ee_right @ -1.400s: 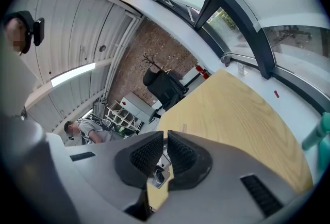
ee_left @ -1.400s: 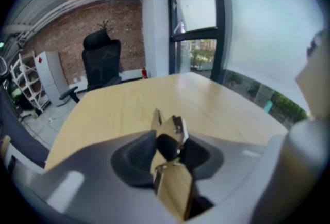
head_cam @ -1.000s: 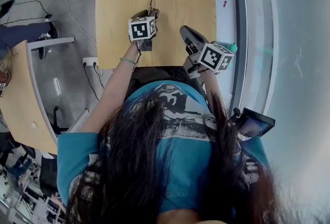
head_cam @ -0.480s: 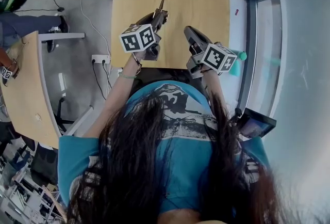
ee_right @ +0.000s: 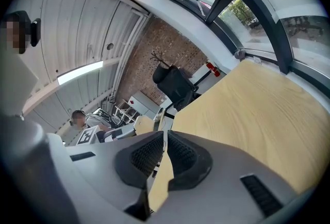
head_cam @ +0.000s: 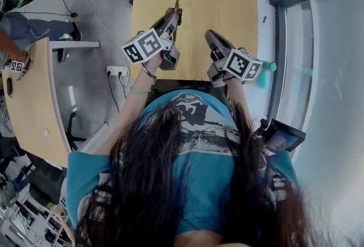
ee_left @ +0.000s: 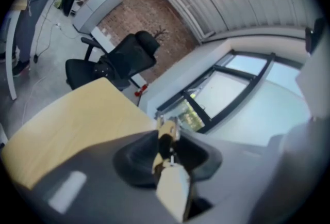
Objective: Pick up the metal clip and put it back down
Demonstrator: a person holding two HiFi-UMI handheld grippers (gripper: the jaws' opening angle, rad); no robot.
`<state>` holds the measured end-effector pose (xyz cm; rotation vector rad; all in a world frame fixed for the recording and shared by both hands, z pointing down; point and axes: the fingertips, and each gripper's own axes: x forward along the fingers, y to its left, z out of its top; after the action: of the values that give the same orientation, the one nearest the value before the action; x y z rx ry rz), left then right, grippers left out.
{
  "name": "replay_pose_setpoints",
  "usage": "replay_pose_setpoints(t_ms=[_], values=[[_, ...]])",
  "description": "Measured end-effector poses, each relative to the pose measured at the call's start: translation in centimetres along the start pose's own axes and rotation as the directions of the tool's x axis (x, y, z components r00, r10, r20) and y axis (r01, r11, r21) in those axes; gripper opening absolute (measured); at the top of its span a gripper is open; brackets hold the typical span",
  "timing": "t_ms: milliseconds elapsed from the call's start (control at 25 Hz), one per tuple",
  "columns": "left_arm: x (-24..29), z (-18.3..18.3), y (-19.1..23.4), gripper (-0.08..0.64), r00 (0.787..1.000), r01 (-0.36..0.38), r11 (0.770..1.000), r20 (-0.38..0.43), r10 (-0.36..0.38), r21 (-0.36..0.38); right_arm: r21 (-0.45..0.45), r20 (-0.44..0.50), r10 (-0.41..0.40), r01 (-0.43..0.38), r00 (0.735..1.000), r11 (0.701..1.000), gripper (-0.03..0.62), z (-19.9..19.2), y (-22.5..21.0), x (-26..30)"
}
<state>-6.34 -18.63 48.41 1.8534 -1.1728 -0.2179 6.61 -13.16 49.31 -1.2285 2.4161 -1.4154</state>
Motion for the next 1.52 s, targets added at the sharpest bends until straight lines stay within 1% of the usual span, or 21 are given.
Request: replay_pose_setpoints(t_ms=[80,240,440,600,800,1000,1080,1120,1160,1200,1240,1320,1400,1520], values=[[-0.2,0.2,0.1,0.101,1.0,0.007,1.0,0.009,-0.007,-0.028,-0.003,0.006,-0.003,0.003,1.0,1.0,0.032,0.1,-0.1,-0.1],[-0.4,0.4,0.1,0.1,1.0,0.009,1.0,0.011,-0.009,-0.026,-0.006,0.012,-0.002,0.002,1.0,1.0,0.031,0.3,-0.2,-0.1],[-0.3,0.3,-0.2,0.098,1.0,0.019,1.0,0.0,-0.019,0.015,-0.018,0.008,-0.005,0.005,1.0,1.0,0.032,0.5,-0.1,0.0],[-0.4,0.2,-0.4,0.1,1.0,0.019,1.0,0.0,-0.019,0.012,-0.024,-0.003,0.0,0.0,1.0,1.0,0.032,0.3,0.3,0.2],[-0.4,0.1,-0.6,0.099,1.0,0.024,0.999,-0.006,-0.024,0.037,-0.026,-0.014,0.0,0.0,1.0,1.0,0.032,0.2,0.3,0.3],[-0.4,-0.2,-0.3,0.1,1.0,0.009,0.999,-0.013,-0.009,0.05,-0.022,-0.015,-0.005,0.004,1.0,1.0,0.032,0.0,0.1,0.0],[-0.3,-0.2,-0.2,0.1,1.0,0.003,0.997,-0.018,-0.001,0.074,-0.019,-0.016,-0.006,0.005,1.0,1.0,0.032,-0.1,0.0,0.0],[-0.1,-0.3,0.0,0.1,1.0,-0.007,0.994,-0.026,0.009,0.107,-0.017,-0.016,-0.007,0.006,1.0,1.0,0.032,-0.1,0.0,0.0],[0.2,-0.4,0.2,0.1,0.999,-0.021,0.987,-0.039,0.028,0.158,-0.016,-0.016,-0.01,0.009,1.0,1.0,0.031,-0.1,0.0,0.0],[0.5,-0.6,0.6,0.1,0.997,-0.04,0.973,-0.056,0.053,0.226,-0.016,-0.016,-0.014,0.014,1.0,1.0,0.032,-0.1,-0.1,0.0],[1.0,-0.8,1.1,0.1,0.994,-0.057,0.952,-0.074,0.083,0.301,-0.016,-0.016,-0.019,0.019,1.0,1.0,0.032,-0.1,-0.2,-0.1],[2.1,-1.4,2.1,0.1,0.985,-0.079,0.896,-0.105,0.138,0.437,-0.015,-0.018,-0.026,0.026,1.0,1.0,0.032,-0.1,-0.4,-0.1],[3.4,-1.9,3.1,0.098,0.976,-0.092,0.848,-0.119,0.18,0.522,-0.013,-0.018,-0.031,0.031,0.999,0.999,0.031,-0.1,-0.5,-0.2],[5.3,-3.2,4.9,0.098,0.963,-0.11,0.79,-0.131,0.234,0.603,-0.012,-0.016,-0.044,0.043,0.999,0.999,0.032,-0.1,-1.0,-0.4]])
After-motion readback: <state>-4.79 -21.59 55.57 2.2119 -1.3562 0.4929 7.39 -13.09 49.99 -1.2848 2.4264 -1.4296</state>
